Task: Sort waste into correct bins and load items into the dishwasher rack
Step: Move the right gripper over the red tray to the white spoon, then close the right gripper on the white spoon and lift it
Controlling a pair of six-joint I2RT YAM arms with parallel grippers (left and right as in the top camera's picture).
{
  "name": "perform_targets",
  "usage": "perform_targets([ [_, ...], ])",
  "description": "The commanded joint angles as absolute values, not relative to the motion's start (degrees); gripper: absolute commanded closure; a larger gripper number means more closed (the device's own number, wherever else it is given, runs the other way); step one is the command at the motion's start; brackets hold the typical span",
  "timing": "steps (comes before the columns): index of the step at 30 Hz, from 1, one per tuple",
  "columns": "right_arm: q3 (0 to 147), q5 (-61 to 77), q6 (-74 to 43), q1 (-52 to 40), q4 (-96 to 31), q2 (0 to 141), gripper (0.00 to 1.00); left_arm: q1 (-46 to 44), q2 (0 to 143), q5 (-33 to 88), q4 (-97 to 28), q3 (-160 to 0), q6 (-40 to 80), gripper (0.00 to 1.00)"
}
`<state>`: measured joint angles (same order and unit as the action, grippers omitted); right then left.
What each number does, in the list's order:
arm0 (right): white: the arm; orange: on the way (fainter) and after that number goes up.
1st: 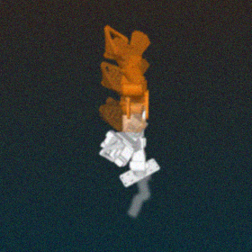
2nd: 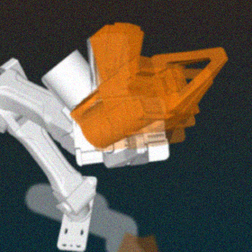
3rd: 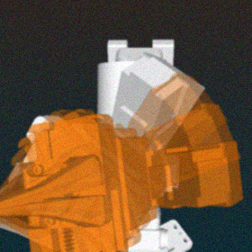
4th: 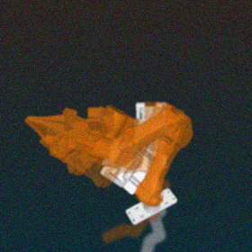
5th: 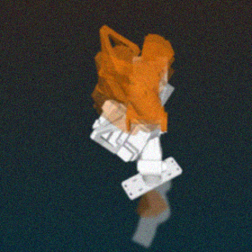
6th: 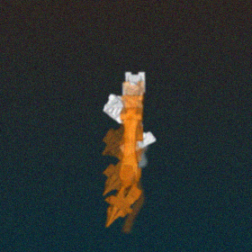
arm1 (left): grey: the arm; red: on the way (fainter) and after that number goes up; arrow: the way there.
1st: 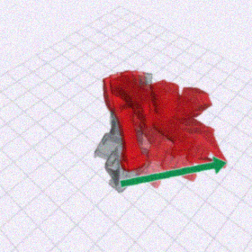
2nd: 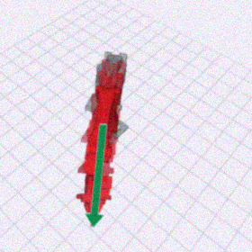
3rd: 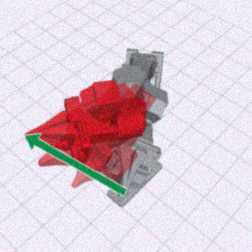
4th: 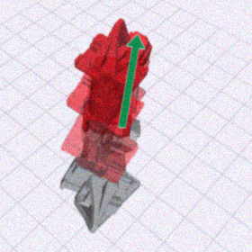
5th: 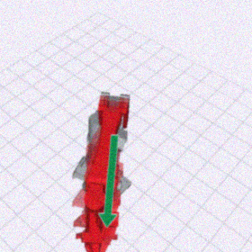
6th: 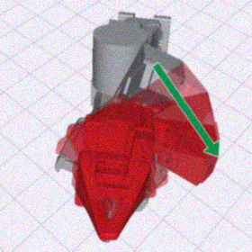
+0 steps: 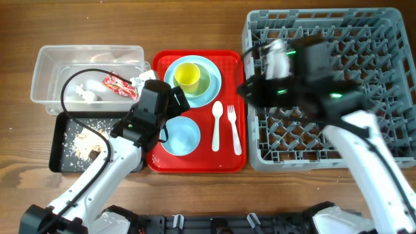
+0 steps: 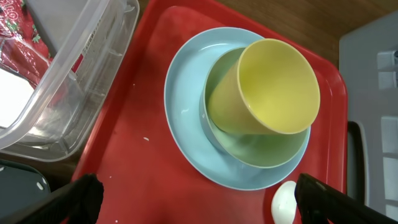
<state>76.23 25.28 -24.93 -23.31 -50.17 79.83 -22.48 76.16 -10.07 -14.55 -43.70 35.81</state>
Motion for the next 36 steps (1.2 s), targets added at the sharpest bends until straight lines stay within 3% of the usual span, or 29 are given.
perform_targets([
  [1,75.85,6.52,-33.69,-32.34,-50.63,83.59,0.73,-22.22,75.53,-11.0,-14.39,-44.36,34.76,0.0],
  [11,75.4,-1.13,-39.68,-43.2,-50.65,96.33,0.66,-22.22,75.53,-11.0,-14.39,-44.36,34.74,0.0],
  [22,75.4,-1.21,-40.71,-43.31,-47.29,107.44,0.63,-22.22,75.53,-11.0,-14.39,-44.36,34.76,0.0],
  [36,73.8,3.38,-40.45,-39.16,-43.66,111.7,0.64,-22.22,75.53,-11.0,-14.39,-44.36,34.74,0.0],
])
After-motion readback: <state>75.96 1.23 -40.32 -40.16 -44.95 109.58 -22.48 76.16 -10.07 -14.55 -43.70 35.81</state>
